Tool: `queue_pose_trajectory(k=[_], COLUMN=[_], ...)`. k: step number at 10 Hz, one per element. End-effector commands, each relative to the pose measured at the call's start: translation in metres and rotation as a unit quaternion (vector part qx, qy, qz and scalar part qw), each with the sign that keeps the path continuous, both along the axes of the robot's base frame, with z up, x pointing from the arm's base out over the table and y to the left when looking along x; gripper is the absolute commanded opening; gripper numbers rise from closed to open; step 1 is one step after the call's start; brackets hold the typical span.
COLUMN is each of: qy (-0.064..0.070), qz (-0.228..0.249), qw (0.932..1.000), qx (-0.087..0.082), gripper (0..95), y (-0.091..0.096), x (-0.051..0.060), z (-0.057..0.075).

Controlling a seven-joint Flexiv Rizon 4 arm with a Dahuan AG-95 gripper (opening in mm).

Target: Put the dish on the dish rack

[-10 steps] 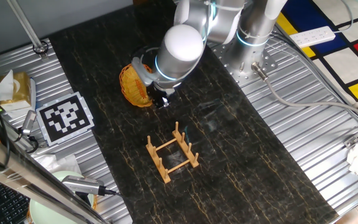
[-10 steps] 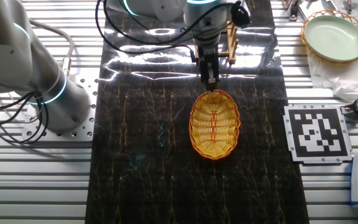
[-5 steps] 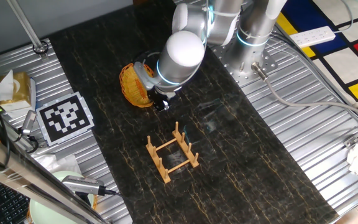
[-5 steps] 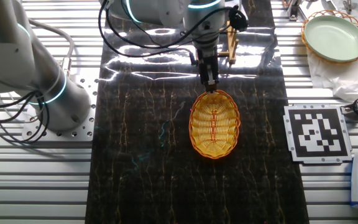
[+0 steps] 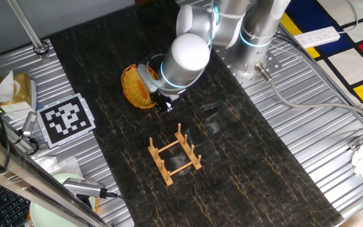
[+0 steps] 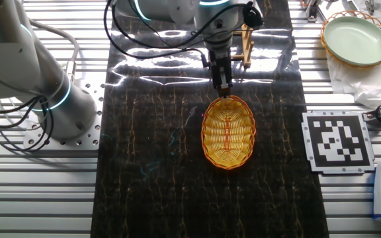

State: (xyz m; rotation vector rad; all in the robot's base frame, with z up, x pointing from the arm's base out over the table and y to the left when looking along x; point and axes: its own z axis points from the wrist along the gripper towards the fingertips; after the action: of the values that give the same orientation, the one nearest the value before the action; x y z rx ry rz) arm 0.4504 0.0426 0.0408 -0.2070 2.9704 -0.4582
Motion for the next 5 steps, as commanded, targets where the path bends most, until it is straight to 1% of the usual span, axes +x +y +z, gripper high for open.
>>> queue_pose_trajectory(k=[1,3,5], qy=[-0.005,-0.006,-0.006], qz=[0.007,0.012,0.02], qw=[0.9999,0.9997,0.9993], qx=[-0.01,-0.02,-0.032], gripper=[0.0,0.0,0.0], y=[0.0,-0.0004,-0.0016], x=[0.0011,0.0021,0.0069], z=[0.0003,0.0007,0.0013])
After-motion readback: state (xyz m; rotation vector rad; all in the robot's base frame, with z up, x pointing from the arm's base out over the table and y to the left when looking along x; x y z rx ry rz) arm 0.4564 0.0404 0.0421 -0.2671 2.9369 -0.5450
